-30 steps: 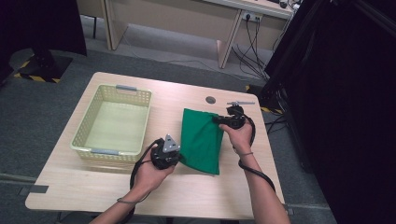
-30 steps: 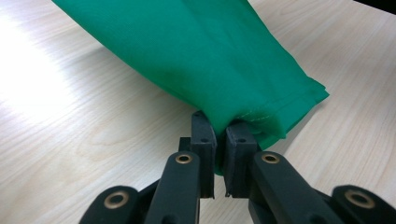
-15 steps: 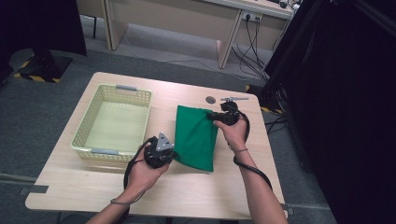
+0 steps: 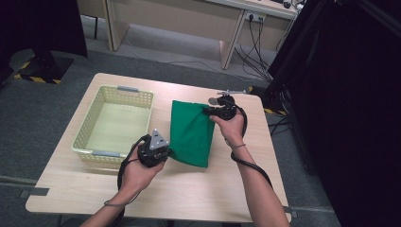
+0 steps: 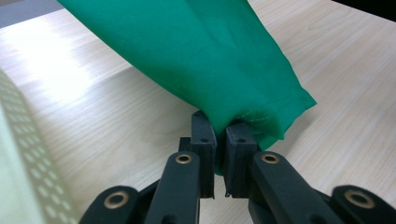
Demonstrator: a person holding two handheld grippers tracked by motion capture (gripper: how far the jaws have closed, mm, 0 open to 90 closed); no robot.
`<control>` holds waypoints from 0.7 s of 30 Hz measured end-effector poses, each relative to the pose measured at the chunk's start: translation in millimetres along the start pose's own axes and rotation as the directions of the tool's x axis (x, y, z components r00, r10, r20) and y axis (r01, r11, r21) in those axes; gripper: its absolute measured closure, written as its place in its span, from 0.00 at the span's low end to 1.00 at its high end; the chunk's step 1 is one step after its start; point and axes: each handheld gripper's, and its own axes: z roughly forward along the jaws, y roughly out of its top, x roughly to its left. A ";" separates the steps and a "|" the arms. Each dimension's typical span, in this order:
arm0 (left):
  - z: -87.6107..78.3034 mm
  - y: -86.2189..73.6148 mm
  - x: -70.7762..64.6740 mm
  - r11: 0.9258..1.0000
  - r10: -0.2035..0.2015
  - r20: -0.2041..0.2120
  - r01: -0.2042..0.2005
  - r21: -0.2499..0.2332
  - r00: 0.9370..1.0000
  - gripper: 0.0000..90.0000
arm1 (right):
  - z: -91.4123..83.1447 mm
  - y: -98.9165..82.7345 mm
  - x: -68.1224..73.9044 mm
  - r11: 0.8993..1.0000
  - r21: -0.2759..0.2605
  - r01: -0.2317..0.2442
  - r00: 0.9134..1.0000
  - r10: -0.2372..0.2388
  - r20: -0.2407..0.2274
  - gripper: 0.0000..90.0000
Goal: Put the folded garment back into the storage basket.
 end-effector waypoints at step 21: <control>-25.7 -0.4 21.5 1.000 -0.019 -0.067 0.018 -0.015 0.998 0.94 | 13.7 26.3 28.6 0.999 -0.016 0.031 0.999 -0.032 -0.035 0.85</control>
